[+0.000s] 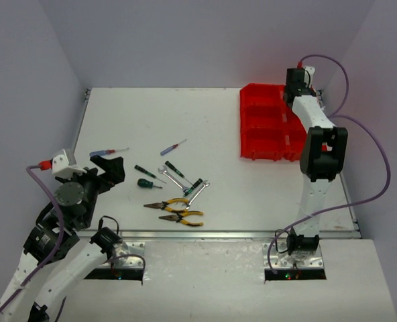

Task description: Sort the tools into containers

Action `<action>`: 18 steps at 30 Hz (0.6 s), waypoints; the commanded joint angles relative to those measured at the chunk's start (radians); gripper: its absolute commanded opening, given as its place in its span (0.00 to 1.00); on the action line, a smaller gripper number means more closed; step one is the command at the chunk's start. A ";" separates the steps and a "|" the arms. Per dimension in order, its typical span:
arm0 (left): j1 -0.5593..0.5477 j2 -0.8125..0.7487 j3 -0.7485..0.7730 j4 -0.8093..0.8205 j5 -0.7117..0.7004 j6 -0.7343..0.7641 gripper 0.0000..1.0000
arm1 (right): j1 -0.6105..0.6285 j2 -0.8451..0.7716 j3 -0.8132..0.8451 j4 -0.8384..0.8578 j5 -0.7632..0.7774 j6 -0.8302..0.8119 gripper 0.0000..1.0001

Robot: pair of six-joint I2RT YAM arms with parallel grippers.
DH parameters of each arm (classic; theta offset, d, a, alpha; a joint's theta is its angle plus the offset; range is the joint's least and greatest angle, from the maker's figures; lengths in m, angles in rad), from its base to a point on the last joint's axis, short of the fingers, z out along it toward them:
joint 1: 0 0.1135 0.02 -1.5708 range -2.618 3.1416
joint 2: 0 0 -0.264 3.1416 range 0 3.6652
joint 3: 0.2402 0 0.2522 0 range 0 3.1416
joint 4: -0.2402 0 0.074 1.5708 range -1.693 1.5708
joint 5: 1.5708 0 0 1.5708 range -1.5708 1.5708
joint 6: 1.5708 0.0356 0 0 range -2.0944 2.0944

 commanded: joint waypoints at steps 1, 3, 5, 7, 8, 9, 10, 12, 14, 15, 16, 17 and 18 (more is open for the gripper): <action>-0.013 0.001 -0.002 0.040 0.006 0.010 1.00 | -0.024 -0.069 -0.102 0.073 0.036 0.023 0.00; -0.014 -0.002 -0.002 0.040 0.007 0.010 1.00 | -0.028 -0.077 -0.122 0.076 0.015 0.018 0.16; -0.016 -0.008 -0.002 0.040 0.008 0.010 1.00 | -0.028 -0.084 -0.140 0.073 -0.017 0.016 0.29; -0.017 -0.015 -0.002 0.040 0.006 0.010 1.00 | -0.029 -0.098 -0.157 0.061 -0.022 0.030 0.38; -0.017 -0.020 -0.003 0.040 0.004 0.010 1.00 | -0.029 -0.113 -0.164 0.061 -0.031 0.032 0.45; -0.017 -0.023 -0.004 0.041 0.004 0.009 1.00 | -0.029 -0.128 -0.166 0.054 -0.038 0.040 0.54; -0.017 -0.026 -0.005 0.042 0.003 0.009 1.00 | -0.029 -0.143 -0.169 0.047 -0.046 0.049 0.64; -0.019 -0.029 -0.003 0.042 0.004 0.008 1.00 | -0.028 -0.183 -0.182 0.049 -0.092 0.057 0.68; -0.021 -0.029 -0.005 0.042 0.005 0.008 1.00 | -0.019 -0.239 -0.217 0.072 -0.158 0.068 0.73; -0.022 -0.028 -0.005 0.042 0.006 0.009 1.00 | -0.012 -0.272 -0.221 0.082 -0.193 0.076 0.73; -0.022 -0.028 -0.005 0.043 0.006 0.010 1.00 | -0.005 -0.297 -0.208 0.075 -0.211 0.079 0.74; -0.022 -0.026 -0.005 0.043 0.006 0.010 1.00 | 0.003 -0.309 -0.192 0.054 -0.225 0.078 0.75; -0.022 -0.025 -0.005 0.043 0.006 0.010 1.00 | 0.021 -0.321 -0.173 0.037 -0.234 0.073 0.79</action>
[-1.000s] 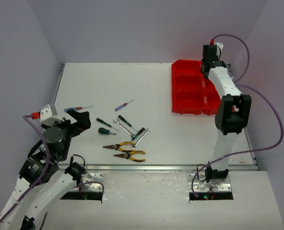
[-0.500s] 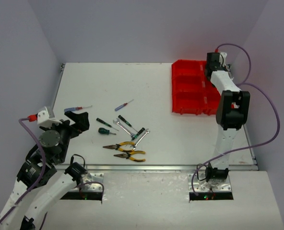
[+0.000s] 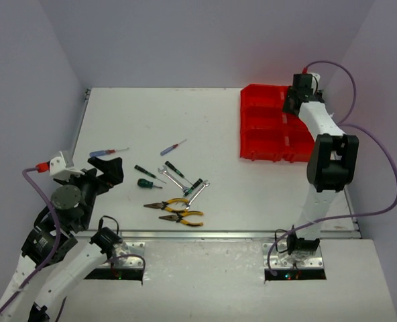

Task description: Sort the tools into containers

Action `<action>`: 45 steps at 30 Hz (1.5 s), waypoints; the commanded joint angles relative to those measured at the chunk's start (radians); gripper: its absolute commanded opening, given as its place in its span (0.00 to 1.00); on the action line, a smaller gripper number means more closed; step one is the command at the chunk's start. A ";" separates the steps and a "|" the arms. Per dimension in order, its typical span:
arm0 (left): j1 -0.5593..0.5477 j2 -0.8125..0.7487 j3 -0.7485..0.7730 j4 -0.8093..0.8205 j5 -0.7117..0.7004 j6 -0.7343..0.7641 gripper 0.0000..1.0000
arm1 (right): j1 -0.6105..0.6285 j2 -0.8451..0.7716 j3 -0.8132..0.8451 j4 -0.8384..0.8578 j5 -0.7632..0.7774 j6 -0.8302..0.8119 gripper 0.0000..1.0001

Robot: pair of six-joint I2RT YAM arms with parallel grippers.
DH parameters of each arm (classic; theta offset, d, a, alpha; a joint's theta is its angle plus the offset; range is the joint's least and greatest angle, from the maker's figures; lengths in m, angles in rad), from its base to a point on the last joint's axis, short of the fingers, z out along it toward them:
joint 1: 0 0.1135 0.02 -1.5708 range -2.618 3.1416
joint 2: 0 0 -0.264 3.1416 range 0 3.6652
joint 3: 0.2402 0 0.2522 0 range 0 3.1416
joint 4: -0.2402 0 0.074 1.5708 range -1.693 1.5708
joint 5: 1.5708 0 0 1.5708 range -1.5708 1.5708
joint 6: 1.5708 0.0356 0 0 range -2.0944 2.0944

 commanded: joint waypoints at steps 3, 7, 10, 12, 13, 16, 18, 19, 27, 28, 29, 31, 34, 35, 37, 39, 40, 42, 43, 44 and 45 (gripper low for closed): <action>-0.013 -0.001 -0.003 0.039 0.004 0.010 1.00 | 0.169 -0.182 0.083 -0.034 -0.131 0.009 0.96; -0.012 -0.004 -0.003 0.037 -0.006 0.007 1.00 | 0.413 -0.302 -0.033 -0.020 -0.122 0.010 0.99; -0.012 -0.001 0.003 0.023 -0.024 -0.004 1.00 | 0.521 -0.402 -0.278 0.199 -0.345 0.144 0.99; -0.013 0.001 0.007 0.012 -0.042 -0.015 1.00 | 0.530 -0.461 -0.495 0.512 -0.662 0.340 0.99; -0.013 0.000 0.009 0.007 -0.049 -0.019 1.00 | 0.552 -0.450 -0.525 0.562 -0.711 0.363 0.99; -0.013 -0.006 0.012 -0.005 -0.068 -0.033 1.00 | 0.675 -0.374 -0.497 0.536 -0.691 0.320 0.99; -0.013 -0.009 0.014 -0.009 -0.077 -0.039 1.00 | 0.775 -0.306 -0.418 0.463 -0.573 0.234 0.99; -0.013 -0.010 0.014 -0.012 -0.081 -0.043 1.00 | 0.810 -0.264 -0.376 0.406 -0.507 0.200 0.99; -0.002 -0.009 0.017 -0.021 -0.099 -0.057 1.00 | 0.994 0.097 0.058 0.006 -0.183 0.003 0.99; 0.000 -0.006 0.018 -0.023 -0.101 -0.058 1.00 | 1.009 0.144 0.099 -0.016 -0.157 -0.016 0.99; 0.001 -0.004 0.018 -0.024 -0.100 -0.058 1.00 | 1.019 0.178 0.123 -0.021 -0.142 -0.021 0.98; 0.003 0.000 0.019 -0.024 -0.099 -0.058 1.00 | 1.031 0.220 0.141 -0.003 -0.187 -0.046 0.92; 0.004 -0.001 0.019 -0.024 -0.100 -0.059 1.00 | 1.049 0.240 0.140 0.030 -0.287 -0.071 0.85; 0.004 -0.002 0.020 -0.024 -0.099 -0.058 1.00 | 1.060 0.249 0.141 0.043 -0.315 -0.079 0.84; 0.004 0.000 0.017 -0.020 -0.095 -0.054 1.00 | 1.065 0.255 0.130 0.083 -0.382 -0.089 0.82; 0.004 0.006 0.017 -0.018 -0.091 -0.051 1.00 | 1.071 0.262 0.123 0.114 -0.455 -0.102 0.78; 0.004 0.008 0.017 -0.018 -0.090 -0.050 1.00 | 1.072 0.266 0.125 0.122 -0.469 -0.107 0.77; 0.004 0.012 0.017 -0.017 -0.087 -0.049 1.00 | 1.082 0.277 0.132 0.132 -0.470 -0.116 0.76; 0.004 0.014 0.016 -0.015 -0.085 -0.048 1.00 | 1.086 0.282 0.135 0.140 -0.472 -0.121 0.75; 0.004 0.015 0.015 -0.013 -0.082 -0.047 1.00 | 1.087 0.289 0.137 0.150 -0.477 -0.126 0.75; 0.004 0.015 0.013 -0.011 -0.080 -0.045 1.00 | 1.087 0.295 0.142 0.156 -0.483 -0.129 0.75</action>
